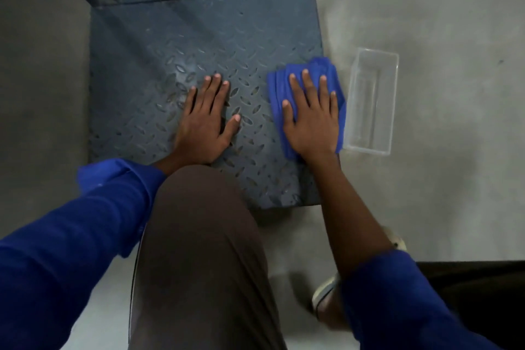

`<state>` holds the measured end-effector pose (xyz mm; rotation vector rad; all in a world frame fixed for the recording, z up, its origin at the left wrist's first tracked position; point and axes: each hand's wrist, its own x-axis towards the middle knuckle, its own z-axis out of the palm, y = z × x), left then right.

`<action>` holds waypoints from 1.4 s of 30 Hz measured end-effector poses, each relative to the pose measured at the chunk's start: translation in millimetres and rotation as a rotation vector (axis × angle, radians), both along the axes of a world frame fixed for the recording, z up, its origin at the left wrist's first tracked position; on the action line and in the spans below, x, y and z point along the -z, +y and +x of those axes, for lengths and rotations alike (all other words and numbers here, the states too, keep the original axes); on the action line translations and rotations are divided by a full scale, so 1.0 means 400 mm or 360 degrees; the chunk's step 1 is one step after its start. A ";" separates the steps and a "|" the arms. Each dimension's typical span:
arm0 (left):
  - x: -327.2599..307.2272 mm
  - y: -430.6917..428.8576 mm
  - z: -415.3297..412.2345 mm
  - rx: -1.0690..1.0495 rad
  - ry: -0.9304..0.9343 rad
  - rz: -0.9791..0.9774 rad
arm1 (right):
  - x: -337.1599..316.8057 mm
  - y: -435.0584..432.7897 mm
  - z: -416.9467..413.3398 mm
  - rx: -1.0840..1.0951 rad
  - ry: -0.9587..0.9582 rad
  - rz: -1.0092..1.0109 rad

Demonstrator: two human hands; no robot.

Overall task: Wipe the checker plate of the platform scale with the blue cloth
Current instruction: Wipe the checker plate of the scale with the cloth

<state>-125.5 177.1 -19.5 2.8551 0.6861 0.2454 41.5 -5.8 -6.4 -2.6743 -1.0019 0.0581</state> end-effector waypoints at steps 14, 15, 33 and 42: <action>-0.020 0.001 0.010 -0.0074 -0.0022 -0.0163 | -0.026 -0.141 -0.082 -0.0346 0.0080 -0.0038; -0.019 0.000 0.010 -0.0069 -0.0026 -0.0170 | -0.026 -0.134 -0.079 -0.0334 0.0086 -0.0053; -0.053 -0.172 0.066 -0.0617 0.0255 -0.0020 | -0.016 -0.088 -0.069 -0.0409 0.0116 -0.0020; -0.041 -0.177 0.053 -0.0634 0.0176 -0.0069 | 0.003 -0.016 0.053 -0.1145 -0.0051 0.0009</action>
